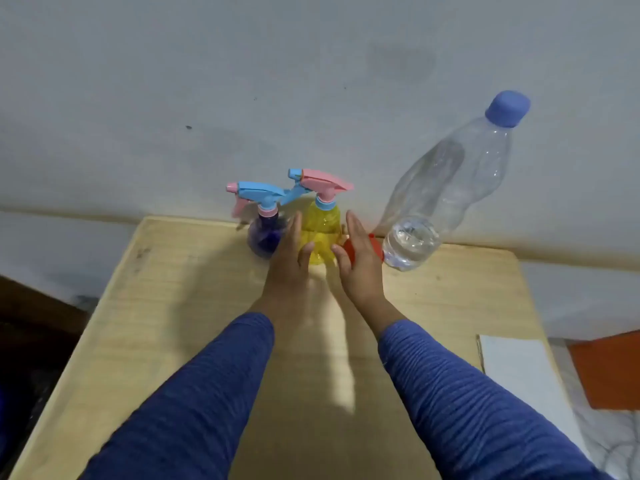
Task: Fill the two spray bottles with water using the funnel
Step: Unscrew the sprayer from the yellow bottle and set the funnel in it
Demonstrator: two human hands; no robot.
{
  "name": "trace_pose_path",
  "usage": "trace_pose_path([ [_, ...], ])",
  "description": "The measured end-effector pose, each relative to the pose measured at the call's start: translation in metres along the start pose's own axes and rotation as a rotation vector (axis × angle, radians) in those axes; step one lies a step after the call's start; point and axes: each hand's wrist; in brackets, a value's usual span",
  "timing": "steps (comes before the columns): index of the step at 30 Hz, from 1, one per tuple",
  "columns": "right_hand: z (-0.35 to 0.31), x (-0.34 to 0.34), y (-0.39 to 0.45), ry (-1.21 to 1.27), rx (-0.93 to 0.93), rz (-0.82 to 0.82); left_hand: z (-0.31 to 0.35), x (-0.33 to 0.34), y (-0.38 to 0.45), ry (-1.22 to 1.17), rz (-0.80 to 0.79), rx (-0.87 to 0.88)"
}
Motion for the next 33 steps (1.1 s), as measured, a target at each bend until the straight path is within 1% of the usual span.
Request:
trace_pose_path([
  [4,0.006,0.000,0.010,-0.042,-0.038,-0.042,0.006,0.004,0.003,-0.051,0.019,-0.074],
  [8,0.009,0.002,0.012,-0.034,-0.083,-0.008,0.011,0.008,0.006,-0.072,0.065,-0.127],
  [11,0.008,0.002,0.010,-0.044,-0.072,0.019,0.012,0.009,0.002,-0.118,0.080,-0.162],
  [15,-0.004,-0.001,-0.005,0.025,-0.015,0.027,0.019,0.002,-0.013,-0.086,0.122,-0.188],
  [17,-0.013,-0.002,-0.021,0.059,0.008,0.038,0.021,-0.003,-0.027,-0.032,0.134,-0.187],
  [20,-0.025,-0.002,-0.056,0.073,0.024,0.078,0.022,-0.011,-0.057,-0.007,0.136,-0.127],
  [23,-0.033,0.002,-0.097,0.113,0.020,0.098,0.020,-0.019,-0.095,-0.047,0.130,-0.098],
  [28,-0.040,0.014,-0.157,0.089,-0.006,0.142,0.015,-0.031,-0.150,-0.043,0.112,-0.062],
  [33,-0.042,0.020,-0.195,0.060,-0.001,0.169,0.006,-0.035,-0.184,-0.142,0.090,-0.052],
])
Point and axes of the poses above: each hand's wrist, its own y-axis towards the middle knuckle, its own x-axis out of the palm, z = x × y, and after that the axes turned 11 degrees about y, right-handed
